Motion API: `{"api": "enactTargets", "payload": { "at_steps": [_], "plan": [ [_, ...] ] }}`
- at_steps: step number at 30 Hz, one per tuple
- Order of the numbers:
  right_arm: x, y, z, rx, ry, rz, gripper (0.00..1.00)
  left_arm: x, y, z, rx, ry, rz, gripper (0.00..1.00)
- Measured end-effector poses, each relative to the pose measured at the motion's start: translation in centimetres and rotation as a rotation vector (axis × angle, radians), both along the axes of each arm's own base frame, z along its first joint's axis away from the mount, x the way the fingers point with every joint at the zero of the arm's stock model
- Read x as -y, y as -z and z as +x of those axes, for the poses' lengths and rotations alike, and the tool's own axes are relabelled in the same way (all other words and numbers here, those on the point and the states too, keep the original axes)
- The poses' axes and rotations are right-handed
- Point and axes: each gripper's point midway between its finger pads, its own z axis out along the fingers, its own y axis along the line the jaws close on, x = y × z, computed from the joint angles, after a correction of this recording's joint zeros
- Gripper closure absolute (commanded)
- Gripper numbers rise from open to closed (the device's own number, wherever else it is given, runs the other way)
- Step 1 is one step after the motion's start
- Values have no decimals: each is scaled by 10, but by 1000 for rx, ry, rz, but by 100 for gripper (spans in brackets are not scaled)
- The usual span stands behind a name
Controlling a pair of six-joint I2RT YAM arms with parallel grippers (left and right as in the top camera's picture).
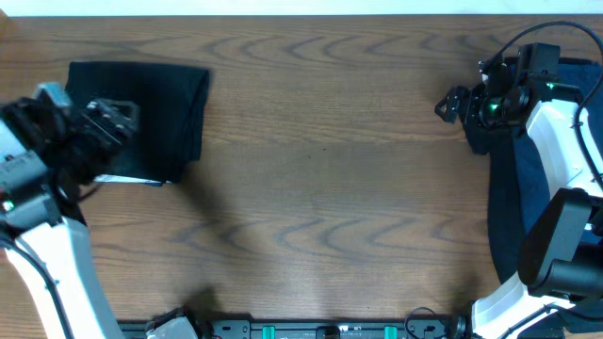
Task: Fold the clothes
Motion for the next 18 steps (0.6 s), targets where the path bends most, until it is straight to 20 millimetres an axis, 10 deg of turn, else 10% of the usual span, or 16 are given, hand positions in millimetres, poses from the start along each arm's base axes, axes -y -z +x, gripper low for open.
{"api": "enactTargets", "payload": {
  "at_steps": [18],
  "plan": [
    [0, 0, 0, -1, 0, 0, 1, 26, 9, -13, -64, 73, -25, 2]
  ]
}}
